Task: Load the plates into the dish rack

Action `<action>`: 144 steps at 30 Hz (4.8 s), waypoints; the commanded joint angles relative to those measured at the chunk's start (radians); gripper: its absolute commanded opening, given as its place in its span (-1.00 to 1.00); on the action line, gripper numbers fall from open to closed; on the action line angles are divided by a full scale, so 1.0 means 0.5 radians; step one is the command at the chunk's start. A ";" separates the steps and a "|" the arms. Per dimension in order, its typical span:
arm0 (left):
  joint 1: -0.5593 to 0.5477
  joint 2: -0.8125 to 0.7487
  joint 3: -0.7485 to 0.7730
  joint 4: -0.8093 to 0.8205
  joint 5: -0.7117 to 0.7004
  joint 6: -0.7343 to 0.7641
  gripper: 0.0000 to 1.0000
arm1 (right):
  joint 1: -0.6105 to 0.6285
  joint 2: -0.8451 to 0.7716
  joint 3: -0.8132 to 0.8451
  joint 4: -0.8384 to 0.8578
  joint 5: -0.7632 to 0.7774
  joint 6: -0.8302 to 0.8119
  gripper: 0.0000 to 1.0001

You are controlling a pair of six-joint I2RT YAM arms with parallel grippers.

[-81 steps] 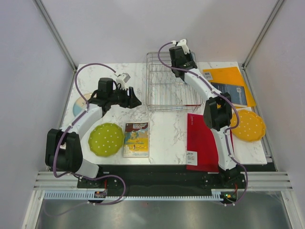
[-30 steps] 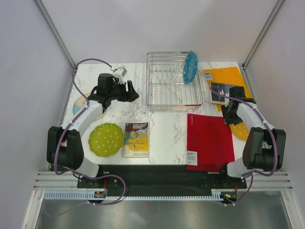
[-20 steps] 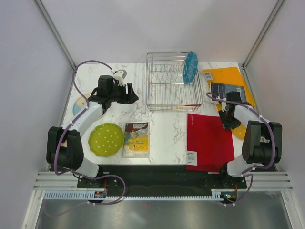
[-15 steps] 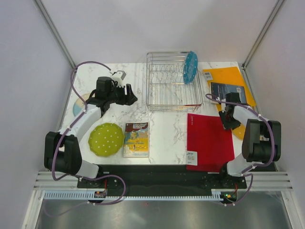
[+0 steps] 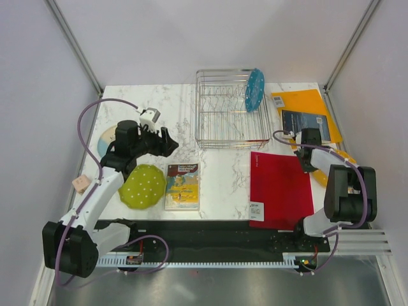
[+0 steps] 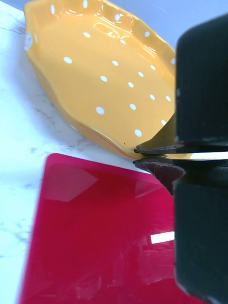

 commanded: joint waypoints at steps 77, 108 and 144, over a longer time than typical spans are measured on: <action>-0.435 0.508 -0.267 0.483 1.038 -0.912 -0.95 | 3.235 -0.949 0.116 -0.448 0.373 -0.983 -0.14; -0.192 0.293 0.125 -0.005 0.860 -0.440 -0.95 | 1.107 -0.394 0.954 -0.875 -1.834 1.109 0.36; -0.177 0.428 0.226 0.030 0.676 -0.514 -0.07 | 0.904 0.039 1.113 -0.668 -2.256 1.261 -1.00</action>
